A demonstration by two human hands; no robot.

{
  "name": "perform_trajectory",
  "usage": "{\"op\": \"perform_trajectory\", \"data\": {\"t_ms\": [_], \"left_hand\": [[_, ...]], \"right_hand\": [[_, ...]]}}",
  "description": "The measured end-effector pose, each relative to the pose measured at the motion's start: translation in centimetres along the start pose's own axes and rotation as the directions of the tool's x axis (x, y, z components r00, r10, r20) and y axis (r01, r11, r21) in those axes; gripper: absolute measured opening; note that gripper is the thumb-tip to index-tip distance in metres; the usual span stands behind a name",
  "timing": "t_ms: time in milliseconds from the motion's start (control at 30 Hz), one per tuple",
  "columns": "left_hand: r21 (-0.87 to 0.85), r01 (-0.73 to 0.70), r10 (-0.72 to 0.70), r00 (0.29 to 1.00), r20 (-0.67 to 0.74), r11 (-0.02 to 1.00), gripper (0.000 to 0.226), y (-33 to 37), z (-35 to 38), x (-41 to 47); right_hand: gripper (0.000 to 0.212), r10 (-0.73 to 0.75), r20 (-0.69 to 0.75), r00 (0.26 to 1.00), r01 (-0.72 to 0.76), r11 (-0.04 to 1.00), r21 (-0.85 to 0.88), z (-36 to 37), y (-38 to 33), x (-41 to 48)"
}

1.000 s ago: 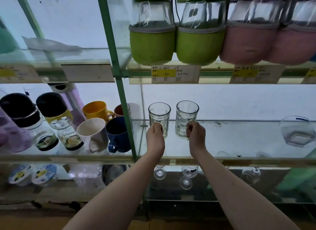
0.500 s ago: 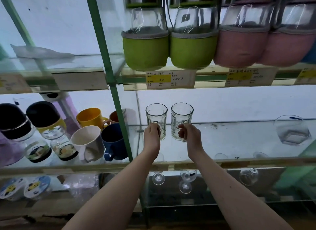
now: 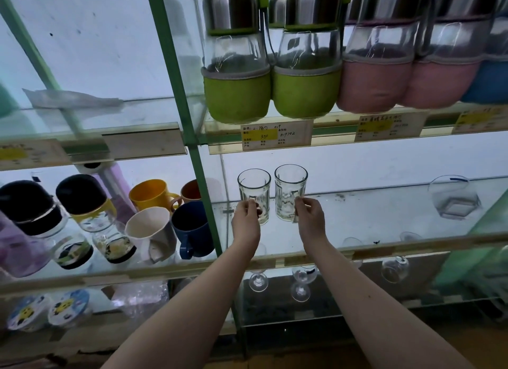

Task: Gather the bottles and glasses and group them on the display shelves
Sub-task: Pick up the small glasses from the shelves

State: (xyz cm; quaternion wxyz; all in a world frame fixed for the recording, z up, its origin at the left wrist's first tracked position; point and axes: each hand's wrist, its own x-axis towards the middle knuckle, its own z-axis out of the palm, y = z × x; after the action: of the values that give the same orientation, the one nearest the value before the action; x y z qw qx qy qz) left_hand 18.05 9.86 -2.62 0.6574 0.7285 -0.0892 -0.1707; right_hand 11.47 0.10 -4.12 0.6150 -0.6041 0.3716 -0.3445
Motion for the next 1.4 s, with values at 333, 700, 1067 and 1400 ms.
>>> {"op": "perform_trajectory", "data": {"t_ms": [333,700,1067,1400], "left_hand": [[0.247,-0.040,0.009,0.992,0.127,0.968,0.035,0.9,-1.1,-1.2],[0.188,0.079,-0.087,0.996,0.030,0.979,0.036,1.1,-1.4,-6.9],[0.061,-0.142,0.127,0.971,0.204,0.988,0.027,5.0,10.6,-16.9],[0.038,-0.177,0.151,0.915,0.373,0.983,0.023,5.0,26.0,-28.2]], "right_hand": [[0.035,-0.035,-0.093,0.995,0.023,0.991,-0.128,-0.5,-1.3,-5.5],[0.027,-0.080,-0.100,0.992,0.081,0.997,0.011,-3.5,-3.9,-8.9],[0.012,-0.063,-0.102,0.993,0.080,0.982,0.169,-19.5,-6.0,-8.0],[0.012,-0.035,-0.204,0.978,0.084,0.969,0.234,-37.2,-6.8,-8.5]]}}
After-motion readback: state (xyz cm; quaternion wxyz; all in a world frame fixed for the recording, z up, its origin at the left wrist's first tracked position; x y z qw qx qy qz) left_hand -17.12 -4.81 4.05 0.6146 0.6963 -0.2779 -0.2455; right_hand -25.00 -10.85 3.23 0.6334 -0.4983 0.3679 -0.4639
